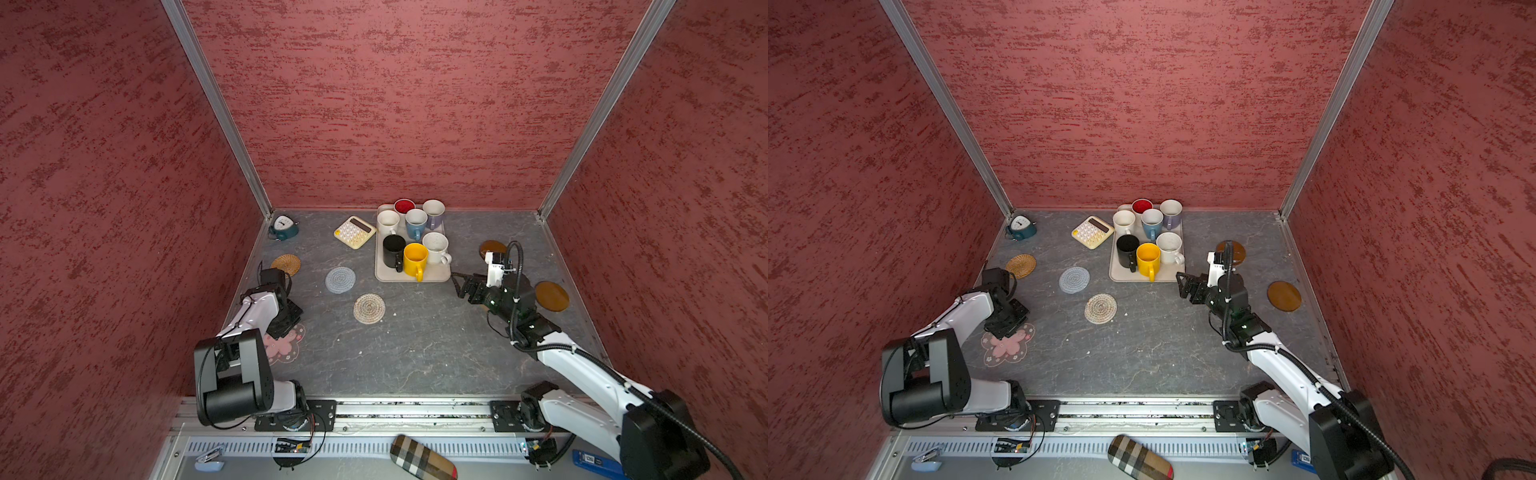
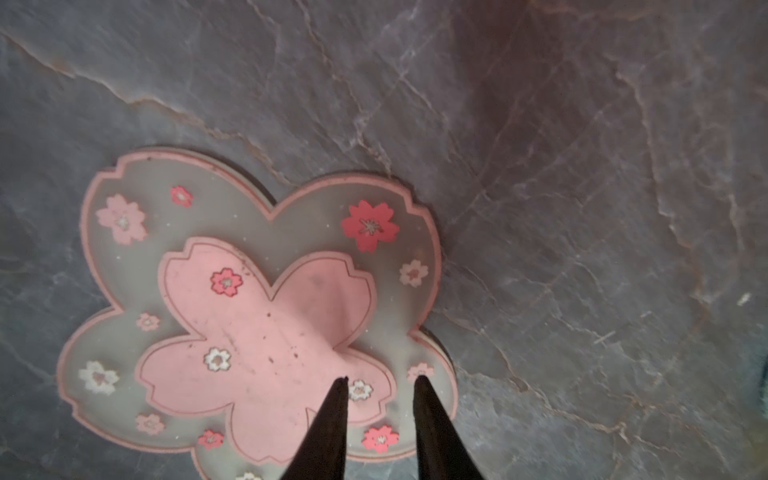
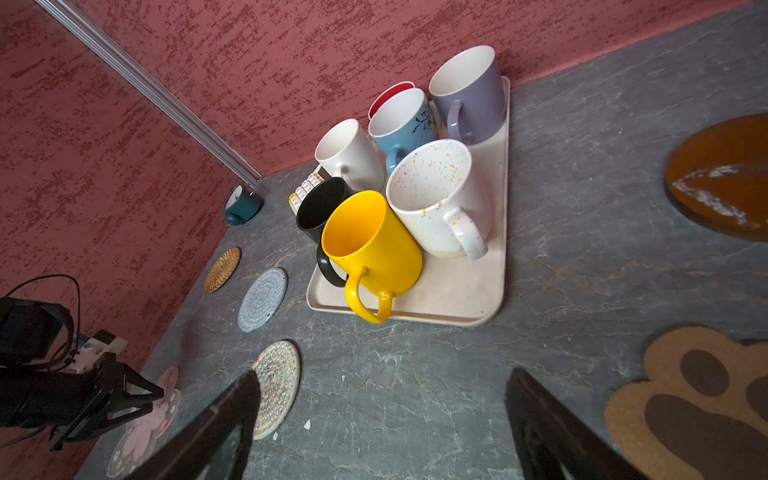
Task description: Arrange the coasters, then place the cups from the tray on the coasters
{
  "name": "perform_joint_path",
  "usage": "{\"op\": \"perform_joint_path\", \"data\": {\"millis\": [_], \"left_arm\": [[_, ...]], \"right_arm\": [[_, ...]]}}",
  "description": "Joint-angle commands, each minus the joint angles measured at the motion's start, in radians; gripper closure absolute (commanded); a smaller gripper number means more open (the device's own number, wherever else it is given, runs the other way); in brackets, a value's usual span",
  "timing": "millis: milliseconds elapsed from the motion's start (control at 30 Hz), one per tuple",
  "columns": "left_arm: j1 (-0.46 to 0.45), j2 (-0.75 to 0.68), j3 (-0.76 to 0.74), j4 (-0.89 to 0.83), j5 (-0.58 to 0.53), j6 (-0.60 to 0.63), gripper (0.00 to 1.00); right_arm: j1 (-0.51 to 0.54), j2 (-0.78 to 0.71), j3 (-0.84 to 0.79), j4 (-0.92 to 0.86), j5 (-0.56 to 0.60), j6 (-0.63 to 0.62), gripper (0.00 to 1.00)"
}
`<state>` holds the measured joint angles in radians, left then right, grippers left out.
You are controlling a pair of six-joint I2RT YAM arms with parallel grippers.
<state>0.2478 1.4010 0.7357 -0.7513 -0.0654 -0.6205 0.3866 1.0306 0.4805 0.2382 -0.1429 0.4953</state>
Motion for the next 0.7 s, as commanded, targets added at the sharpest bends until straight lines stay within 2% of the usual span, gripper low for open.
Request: {"op": "perform_joint_path", "data": {"millis": [0, 367, 667], "left_arm": [[0.009, 0.021, -0.002, 0.059, 0.007, -0.001, 0.73], [0.011, 0.128, 0.041, 0.131, 0.028, -0.002, 0.74], [0.009, 0.183, 0.090, 0.157, 0.027, -0.005, 0.75]], "right_arm": [[0.008, 0.001, -0.011, 0.058, 0.014, 0.014, 0.07], [0.009, 0.004, -0.014, 0.078, -0.012, 0.025, 0.07], [0.010, -0.008, -0.025, 0.089, -0.023, 0.036, 0.03]]}}
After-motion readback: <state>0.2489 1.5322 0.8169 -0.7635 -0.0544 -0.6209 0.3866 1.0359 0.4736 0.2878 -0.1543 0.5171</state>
